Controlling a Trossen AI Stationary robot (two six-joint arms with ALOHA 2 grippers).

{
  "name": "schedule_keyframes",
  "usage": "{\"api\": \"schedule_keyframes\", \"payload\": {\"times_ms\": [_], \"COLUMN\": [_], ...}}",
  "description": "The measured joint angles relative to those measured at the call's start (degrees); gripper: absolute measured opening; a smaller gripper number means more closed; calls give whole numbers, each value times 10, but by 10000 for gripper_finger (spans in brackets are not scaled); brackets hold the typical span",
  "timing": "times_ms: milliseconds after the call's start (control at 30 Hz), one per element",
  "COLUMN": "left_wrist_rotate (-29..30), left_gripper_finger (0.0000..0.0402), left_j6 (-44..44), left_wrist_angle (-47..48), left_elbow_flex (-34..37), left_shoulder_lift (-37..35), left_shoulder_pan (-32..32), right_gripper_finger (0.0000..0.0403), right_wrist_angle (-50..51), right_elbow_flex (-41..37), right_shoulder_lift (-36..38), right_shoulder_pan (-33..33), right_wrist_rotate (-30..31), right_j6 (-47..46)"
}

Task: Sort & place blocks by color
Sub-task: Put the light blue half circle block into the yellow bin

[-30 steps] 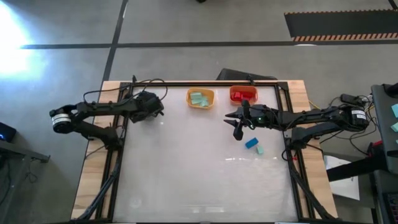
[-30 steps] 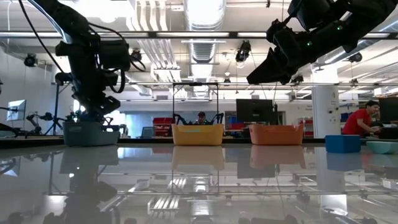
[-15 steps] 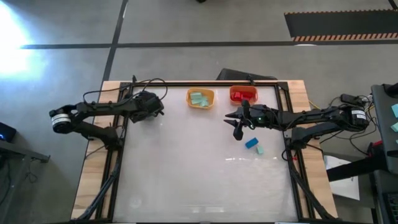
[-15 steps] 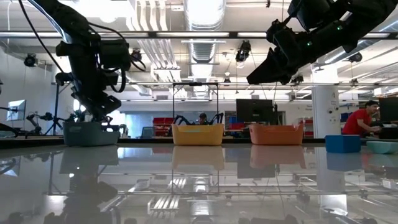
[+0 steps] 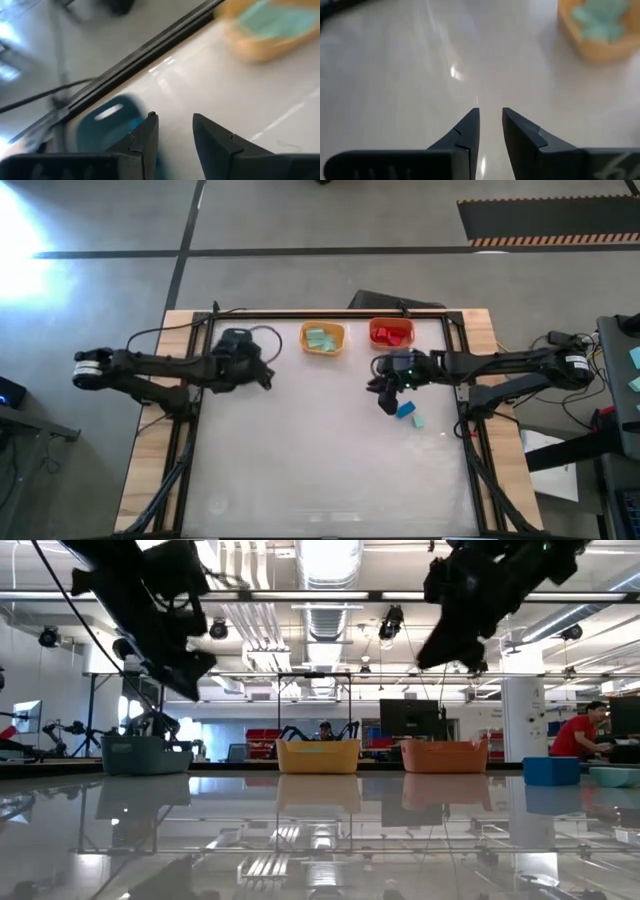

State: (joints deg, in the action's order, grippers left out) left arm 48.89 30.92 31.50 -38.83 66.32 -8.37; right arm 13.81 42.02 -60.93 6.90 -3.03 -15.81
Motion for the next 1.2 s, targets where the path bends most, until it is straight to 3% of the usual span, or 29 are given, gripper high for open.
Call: {"api": "schedule_keyframes", "payload": {"times_ms": [267,433,600,967,1200], "left_wrist_rotate": [-4,-4,-9,-9,-9], "left_gripper_finger": [105,105,105,105,105], "left_j6": [-1,-9,-17,-44,-44], "left_wrist_angle": [-109,-153,-180,-190,-190], "left_elbow_flex": [8,8,9,8,8], "left_shoulder_lift": [-7,-7,-9,-9,-9], "left_shoulder_pan": [152,201,227,227,227], "right_gripper_finger": [48,48,93,267,292], "right_wrist_angle": [385,505,517,477,426], "right_elbow_flex": [72,64,50,9,-39], "right_shoulder_lift": [0,0,-1,-4,-40], "right_shoulder_pan": [-9,-12,-36,-127,-152], "right_wrist_rotate": [32,39,0,-14,-15], "right_j6": [-147,-227,-292,-472,-510]}}
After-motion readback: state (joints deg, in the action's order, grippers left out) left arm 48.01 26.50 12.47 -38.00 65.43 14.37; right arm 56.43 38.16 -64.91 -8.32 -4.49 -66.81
